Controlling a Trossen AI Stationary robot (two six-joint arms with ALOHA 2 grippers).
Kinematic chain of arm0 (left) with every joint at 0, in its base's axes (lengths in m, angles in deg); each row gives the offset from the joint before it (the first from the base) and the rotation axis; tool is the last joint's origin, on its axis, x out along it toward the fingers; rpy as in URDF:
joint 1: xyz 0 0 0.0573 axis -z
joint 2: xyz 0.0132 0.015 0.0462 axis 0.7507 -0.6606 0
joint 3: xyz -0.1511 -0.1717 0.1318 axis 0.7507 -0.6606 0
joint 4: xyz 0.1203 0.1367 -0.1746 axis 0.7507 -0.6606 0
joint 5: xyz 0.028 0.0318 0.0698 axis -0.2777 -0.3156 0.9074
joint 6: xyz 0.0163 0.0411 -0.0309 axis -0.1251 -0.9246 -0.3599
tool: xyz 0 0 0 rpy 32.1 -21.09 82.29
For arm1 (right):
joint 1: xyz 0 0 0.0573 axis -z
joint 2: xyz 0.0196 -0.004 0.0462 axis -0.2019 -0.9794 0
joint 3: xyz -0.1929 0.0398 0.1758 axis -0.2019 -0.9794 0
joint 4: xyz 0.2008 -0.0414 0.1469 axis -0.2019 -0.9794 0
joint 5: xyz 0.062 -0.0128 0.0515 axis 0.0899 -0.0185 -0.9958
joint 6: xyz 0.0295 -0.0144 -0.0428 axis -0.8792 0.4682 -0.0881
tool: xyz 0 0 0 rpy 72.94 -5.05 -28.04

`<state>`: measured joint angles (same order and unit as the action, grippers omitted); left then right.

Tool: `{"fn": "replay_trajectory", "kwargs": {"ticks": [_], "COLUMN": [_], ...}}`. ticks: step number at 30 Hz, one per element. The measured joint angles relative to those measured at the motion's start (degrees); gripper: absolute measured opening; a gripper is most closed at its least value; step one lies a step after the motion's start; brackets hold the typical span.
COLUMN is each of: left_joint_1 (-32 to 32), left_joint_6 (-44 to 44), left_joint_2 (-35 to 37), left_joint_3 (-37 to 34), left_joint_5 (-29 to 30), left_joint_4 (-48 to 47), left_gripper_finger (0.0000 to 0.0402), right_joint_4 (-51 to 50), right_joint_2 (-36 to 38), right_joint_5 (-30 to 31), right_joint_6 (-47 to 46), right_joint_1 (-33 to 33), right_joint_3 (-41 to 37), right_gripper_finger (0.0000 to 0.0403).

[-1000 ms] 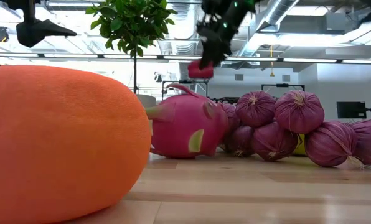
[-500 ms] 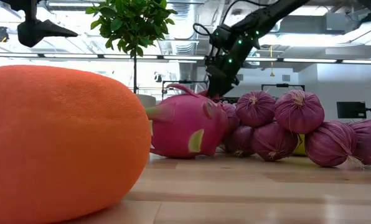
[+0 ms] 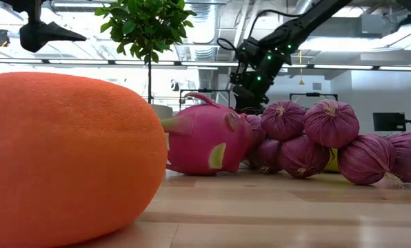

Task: Build produce basket
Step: Put the red bell pepper into the black wire basket

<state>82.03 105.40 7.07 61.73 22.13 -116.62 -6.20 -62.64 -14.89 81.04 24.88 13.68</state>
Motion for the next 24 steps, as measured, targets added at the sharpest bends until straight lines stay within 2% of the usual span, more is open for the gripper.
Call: {"fn": "replay_trajectory", "kwargs": {"ticks": [12, 24], "left_joint_1": [0.01, 0.01], "left_joint_6": [0.97, 3.65], "left_joint_2": [0.00, 0.00], "left_joint_3": [0.00, 0.00], "left_joint_5": [0.12, 0.78], "left_joint_4": [-0.54, -2.49], "left_gripper_finger": [0.0364, 0.0364], "right_joint_4": [3.33, 3.83], "right_joint_2": [-0.02, 0.00], "right_joint_5": [0.04, 0.09], "right_joint_6": [1.42, 0.82], "right_joint_1": [0.64, 1.90], "right_joint_3": [-3.34, -3.34], "right_gripper_finger": [0.0286, 0.0294]}}
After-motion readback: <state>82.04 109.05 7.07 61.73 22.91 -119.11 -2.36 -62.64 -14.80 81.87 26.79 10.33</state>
